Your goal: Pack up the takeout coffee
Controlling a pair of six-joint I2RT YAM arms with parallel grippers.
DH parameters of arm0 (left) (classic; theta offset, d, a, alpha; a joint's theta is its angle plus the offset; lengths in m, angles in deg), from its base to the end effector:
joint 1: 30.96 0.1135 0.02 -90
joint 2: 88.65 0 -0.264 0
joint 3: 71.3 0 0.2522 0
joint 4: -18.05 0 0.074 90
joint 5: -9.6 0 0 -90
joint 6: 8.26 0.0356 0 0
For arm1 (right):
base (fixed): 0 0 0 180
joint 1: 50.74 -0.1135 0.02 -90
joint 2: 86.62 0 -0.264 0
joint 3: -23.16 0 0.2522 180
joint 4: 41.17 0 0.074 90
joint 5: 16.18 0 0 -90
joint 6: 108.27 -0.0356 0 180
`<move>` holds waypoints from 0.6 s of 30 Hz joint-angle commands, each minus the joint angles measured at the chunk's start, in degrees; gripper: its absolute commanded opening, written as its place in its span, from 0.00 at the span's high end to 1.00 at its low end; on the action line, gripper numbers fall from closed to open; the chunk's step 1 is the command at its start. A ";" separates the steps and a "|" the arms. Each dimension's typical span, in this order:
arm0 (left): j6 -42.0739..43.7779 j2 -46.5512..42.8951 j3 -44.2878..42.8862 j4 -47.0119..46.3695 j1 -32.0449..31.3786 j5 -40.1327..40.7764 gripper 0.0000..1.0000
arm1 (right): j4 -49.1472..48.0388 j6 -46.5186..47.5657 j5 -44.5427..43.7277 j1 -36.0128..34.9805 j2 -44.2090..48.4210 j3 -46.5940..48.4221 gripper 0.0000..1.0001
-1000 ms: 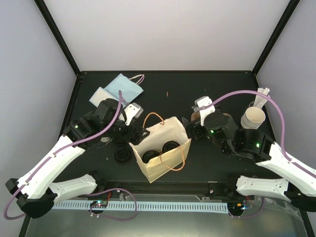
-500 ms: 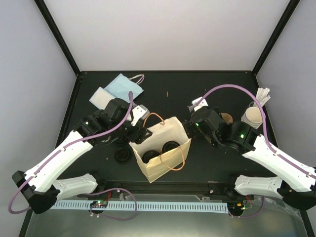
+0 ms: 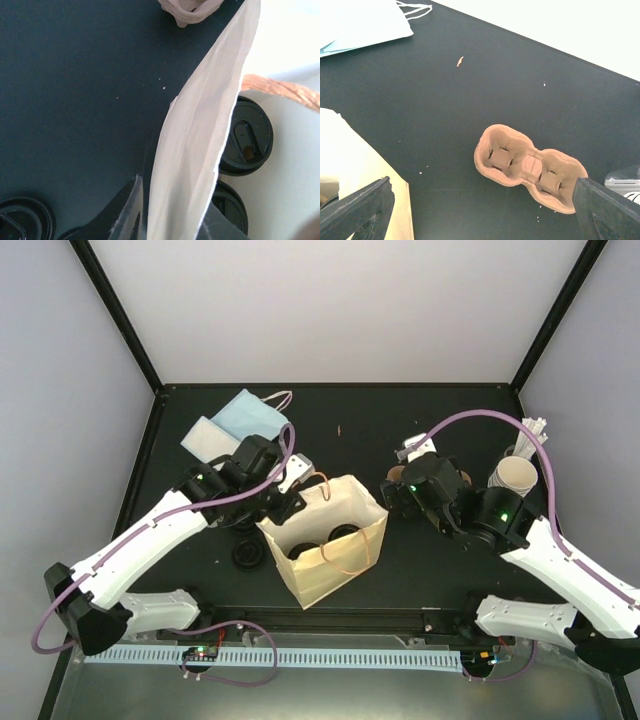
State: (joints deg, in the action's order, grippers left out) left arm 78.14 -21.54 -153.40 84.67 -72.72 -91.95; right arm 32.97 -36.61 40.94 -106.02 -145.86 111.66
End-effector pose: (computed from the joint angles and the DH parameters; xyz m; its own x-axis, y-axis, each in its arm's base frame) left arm 0.1657 -0.1575 0.3366 -0.6305 0.4804 -0.6097 0.7070 0.6796 -0.1956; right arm 0.1176 0.1358 0.3903 -0.5297 -0.3005 -0.7931 -0.3208 0.9367 -0.1407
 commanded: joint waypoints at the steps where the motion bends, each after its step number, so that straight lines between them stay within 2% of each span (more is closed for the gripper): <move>1: 1.66 2.05 -4.22 1.36 -0.52 1.61 0.80 | -0.90 -0.59 -0.48 0.64 1.04 -0.46 0.01; 5: 3.09 2.81 -5.95 1.66 -0.51 2.83 0.97 | -1.55 -0.30 -1.27 0.99 1.36 -1.06 0.01; 6: 3.35 2.97 -6.47 1.90 -0.53 3.18 0.98 | -1.64 -0.21 -1.37 1.21 1.36 -1.16 0.00; 18: 9.04 3.77 -11.50 2.20 -0.64 8.21 0.98 | -4.34 1.73 2.99 8.56 1.79 -2.70 0.01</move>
State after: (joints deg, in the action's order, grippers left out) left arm 83.56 -17.69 -161.27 87.06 -73.04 -86.64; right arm 30.81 -35.87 42.09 -99.38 -144.72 109.78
